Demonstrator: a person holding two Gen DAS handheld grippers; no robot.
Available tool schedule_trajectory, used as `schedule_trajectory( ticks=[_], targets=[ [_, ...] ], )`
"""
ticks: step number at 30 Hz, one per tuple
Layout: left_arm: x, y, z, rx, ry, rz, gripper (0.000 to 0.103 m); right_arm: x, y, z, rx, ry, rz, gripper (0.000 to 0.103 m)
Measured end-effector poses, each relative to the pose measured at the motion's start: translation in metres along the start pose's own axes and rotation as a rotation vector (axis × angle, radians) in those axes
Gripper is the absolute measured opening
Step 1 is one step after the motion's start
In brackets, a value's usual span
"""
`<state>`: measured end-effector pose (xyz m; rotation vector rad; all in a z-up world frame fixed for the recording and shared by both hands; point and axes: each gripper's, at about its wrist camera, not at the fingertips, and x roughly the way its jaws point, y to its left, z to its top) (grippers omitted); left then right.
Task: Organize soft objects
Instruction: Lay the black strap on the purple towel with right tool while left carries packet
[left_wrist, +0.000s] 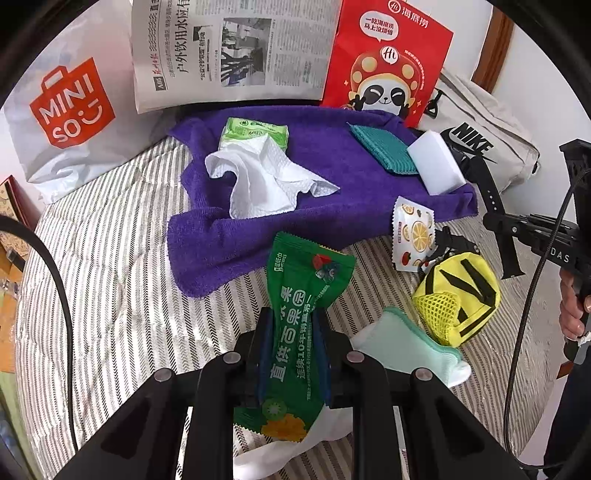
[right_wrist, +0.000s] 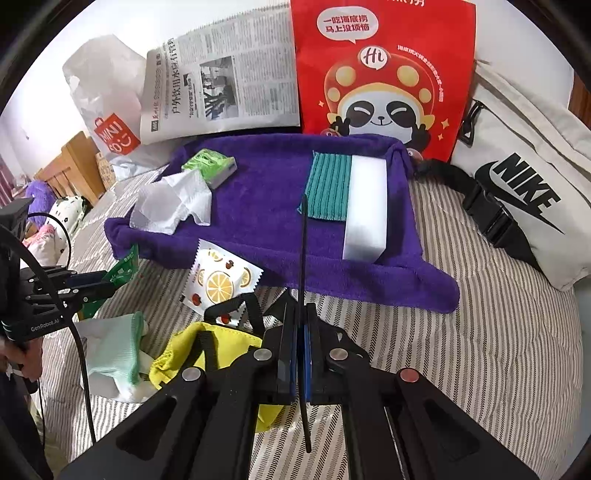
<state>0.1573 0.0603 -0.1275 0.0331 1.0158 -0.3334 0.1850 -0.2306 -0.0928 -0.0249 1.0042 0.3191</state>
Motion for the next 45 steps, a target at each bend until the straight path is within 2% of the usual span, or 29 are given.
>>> schedule_trajectory(
  ticks=[15,25,33,45],
  targets=[
    [-0.03,0.014,0.015,-0.044,-0.059,0.001,0.02,-0.007,0.008,0.021,0.018,-0.008,0.037,0.003],
    [-0.027,0.008,0.052,-0.065,-0.09,-0.046,0.02,0.002,0.02,0.057,-0.004,-0.003,0.04,0.003],
    [-0.016,0.007,0.083,-0.058,-0.094,-0.069,0.02,0.031,0.017,0.089,-0.021,0.031,0.029,0.003],
    [0.009,0.015,0.101,-0.051,-0.075,-0.082,0.02,0.102,0.014,0.11,-0.019,0.128,0.037,0.003]
  ],
)
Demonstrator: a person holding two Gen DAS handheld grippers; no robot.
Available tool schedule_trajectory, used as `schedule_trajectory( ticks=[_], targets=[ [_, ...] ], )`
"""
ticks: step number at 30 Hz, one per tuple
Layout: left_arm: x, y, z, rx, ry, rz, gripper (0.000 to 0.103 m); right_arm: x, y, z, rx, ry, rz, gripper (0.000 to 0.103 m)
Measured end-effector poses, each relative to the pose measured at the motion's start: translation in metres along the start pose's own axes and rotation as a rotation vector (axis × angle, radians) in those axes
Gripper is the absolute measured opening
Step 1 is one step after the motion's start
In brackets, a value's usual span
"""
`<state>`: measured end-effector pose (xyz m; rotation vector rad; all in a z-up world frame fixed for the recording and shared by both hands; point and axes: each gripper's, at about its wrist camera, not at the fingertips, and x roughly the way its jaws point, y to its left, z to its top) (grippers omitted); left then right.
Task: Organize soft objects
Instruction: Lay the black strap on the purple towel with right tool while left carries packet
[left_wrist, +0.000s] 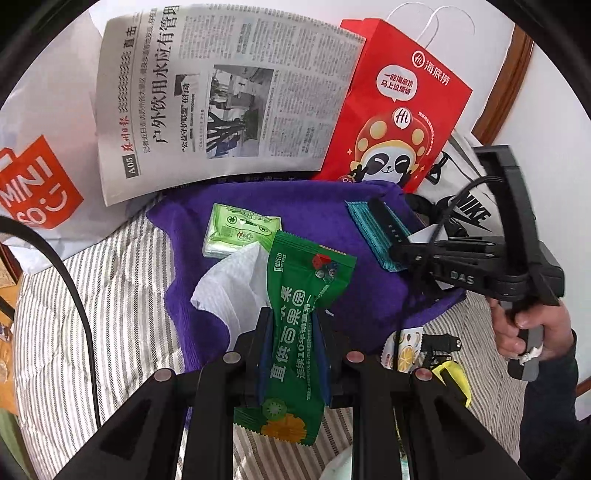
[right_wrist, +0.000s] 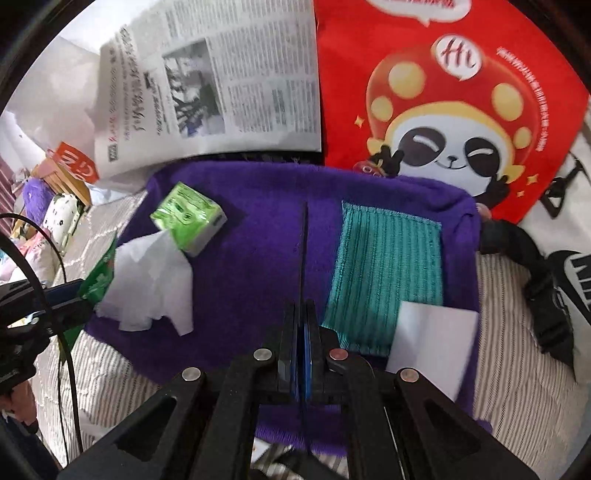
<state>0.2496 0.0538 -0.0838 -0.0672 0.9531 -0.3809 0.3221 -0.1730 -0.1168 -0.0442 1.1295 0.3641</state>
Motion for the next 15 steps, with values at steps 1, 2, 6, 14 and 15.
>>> schedule_trajectory(
  ticks=[1,2,6,14,15],
  targets=[
    [0.002,0.001,0.001,-0.001,0.002,-0.002,0.02,0.005,0.0,0.002,0.001,0.008,-0.002,0.003],
    [0.004,0.001,0.002,0.002,0.003,-0.006,0.02,0.009,0.0,0.003,0.0,0.013,-0.004,0.003],
    [0.009,0.003,0.005,0.01,0.009,-0.012,0.02,0.023,0.001,0.004,0.001,0.039,-0.005,0.003],
    [0.017,0.005,0.006,-0.007,0.026,-0.016,0.02,0.033,0.0,-0.008,0.011,0.071,-0.012,0.003],
    [0.018,0.005,0.006,-0.006,0.029,-0.016,0.02,0.033,-0.002,-0.007,0.025,0.071,-0.001,0.003]
  ],
)
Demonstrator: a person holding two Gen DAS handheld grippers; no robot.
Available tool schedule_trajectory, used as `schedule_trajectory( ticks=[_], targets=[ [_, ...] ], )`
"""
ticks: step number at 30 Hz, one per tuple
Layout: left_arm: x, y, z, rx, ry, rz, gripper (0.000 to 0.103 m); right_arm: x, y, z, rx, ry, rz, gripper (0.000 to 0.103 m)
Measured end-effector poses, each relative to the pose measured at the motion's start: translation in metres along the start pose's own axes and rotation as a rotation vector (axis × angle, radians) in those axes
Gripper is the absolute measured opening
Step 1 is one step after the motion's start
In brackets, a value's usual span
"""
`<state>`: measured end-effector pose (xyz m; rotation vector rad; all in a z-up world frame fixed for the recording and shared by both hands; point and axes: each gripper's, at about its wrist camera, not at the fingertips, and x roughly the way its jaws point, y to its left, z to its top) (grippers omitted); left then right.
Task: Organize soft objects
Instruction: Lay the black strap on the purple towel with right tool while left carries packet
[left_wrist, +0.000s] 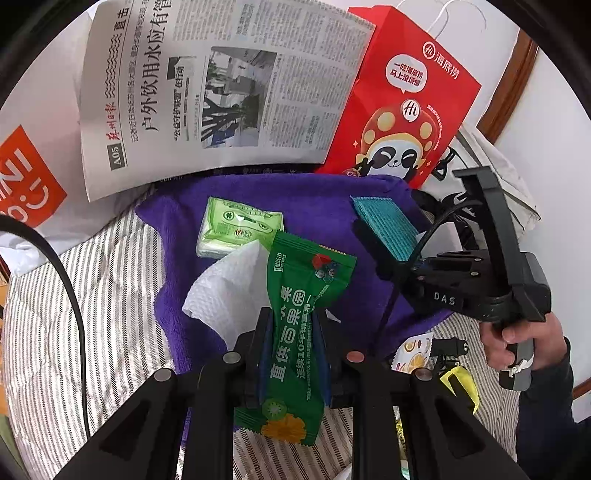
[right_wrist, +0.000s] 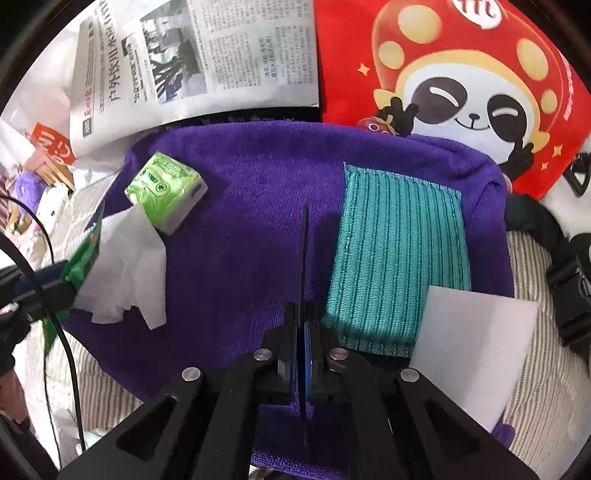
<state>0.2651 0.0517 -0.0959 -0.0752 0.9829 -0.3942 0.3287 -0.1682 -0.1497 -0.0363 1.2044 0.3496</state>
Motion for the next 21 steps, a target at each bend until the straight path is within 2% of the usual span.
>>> schedule_trajectory(
  ticks=[7,9,15,21],
  targets=[
    [0.005,0.0,0.0,0.001,0.02,0.016,0.02,-0.007,-0.016,-0.001,0.028,0.007,0.032,0.006],
    [0.007,0.0,0.0,0.0,0.025,0.016,0.02,-0.009,-0.017,-0.003,0.023,0.012,0.034,0.016],
    [0.015,-0.008,0.004,0.002,0.041,0.016,0.02,-0.02,-0.01,-0.008,0.02,0.003,0.062,0.033],
    [0.027,-0.016,0.011,0.013,0.055,0.006,0.02,-0.039,-0.012,-0.01,0.028,-0.041,0.07,0.035]
  ],
)
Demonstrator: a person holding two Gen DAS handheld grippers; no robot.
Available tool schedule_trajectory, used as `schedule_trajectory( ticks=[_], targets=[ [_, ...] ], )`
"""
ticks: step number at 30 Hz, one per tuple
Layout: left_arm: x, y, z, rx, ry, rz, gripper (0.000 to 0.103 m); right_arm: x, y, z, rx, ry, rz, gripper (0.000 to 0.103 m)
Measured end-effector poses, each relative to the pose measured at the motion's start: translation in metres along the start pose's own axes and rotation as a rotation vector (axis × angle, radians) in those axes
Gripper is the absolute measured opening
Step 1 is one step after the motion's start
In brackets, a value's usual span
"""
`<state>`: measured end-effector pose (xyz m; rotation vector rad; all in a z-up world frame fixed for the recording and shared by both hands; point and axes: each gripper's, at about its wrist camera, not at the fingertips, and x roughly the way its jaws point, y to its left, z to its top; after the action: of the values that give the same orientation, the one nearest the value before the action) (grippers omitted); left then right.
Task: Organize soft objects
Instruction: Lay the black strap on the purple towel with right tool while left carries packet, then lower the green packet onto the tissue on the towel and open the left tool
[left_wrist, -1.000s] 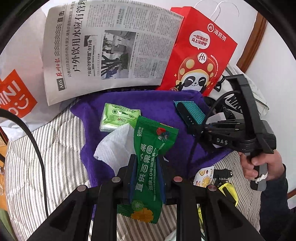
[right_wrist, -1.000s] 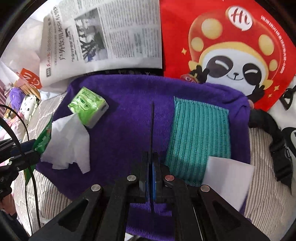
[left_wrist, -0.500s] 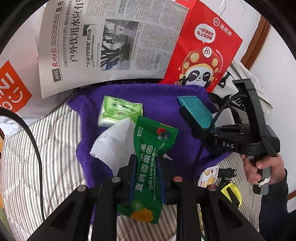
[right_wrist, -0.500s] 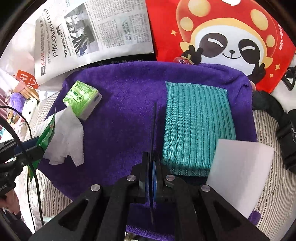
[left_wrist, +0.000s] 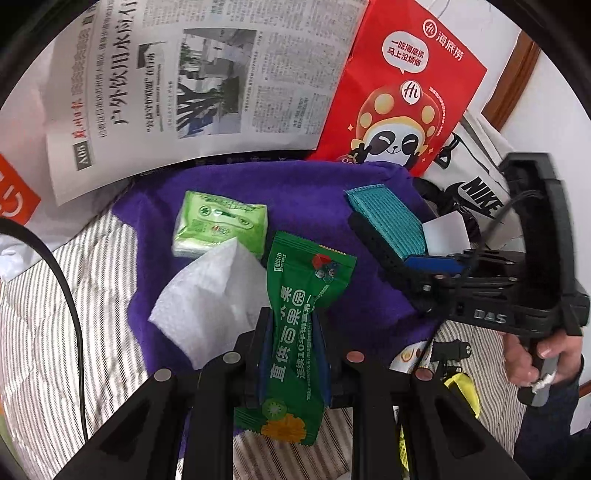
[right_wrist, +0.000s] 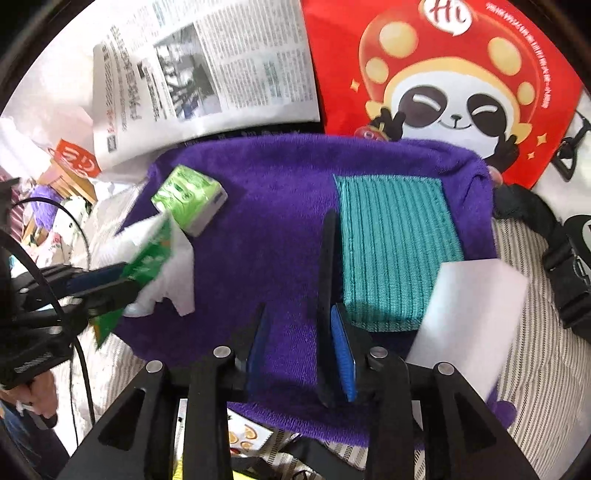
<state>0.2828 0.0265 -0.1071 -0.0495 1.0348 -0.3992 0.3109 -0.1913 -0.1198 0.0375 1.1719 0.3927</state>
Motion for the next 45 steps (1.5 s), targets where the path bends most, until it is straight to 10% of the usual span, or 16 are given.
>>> schedule_trajectory(
  ticks=[18,25,32,45],
  targets=[
    [0.043,0.004,0.006,-0.014,0.067,0.053,0.028,-0.053,-0.004,-0.019,0.002,-0.127,-0.021,0.043],
    [0.036,-0.004,0.001,-0.031,0.07,0.048,0.062,-0.07,-0.003,-0.044,0.018,-0.145,-0.033,0.047],
    [0.002,-0.015,-0.005,-0.05,0.022,0.037,0.062,-0.097,-0.009,-0.077,0.091,-0.17,-0.03,0.05],
    [-0.058,-0.045,-0.097,0.008,0.022,0.014,0.071,-0.131,0.007,-0.136,0.142,-0.215,-0.007,0.052]
  ],
)
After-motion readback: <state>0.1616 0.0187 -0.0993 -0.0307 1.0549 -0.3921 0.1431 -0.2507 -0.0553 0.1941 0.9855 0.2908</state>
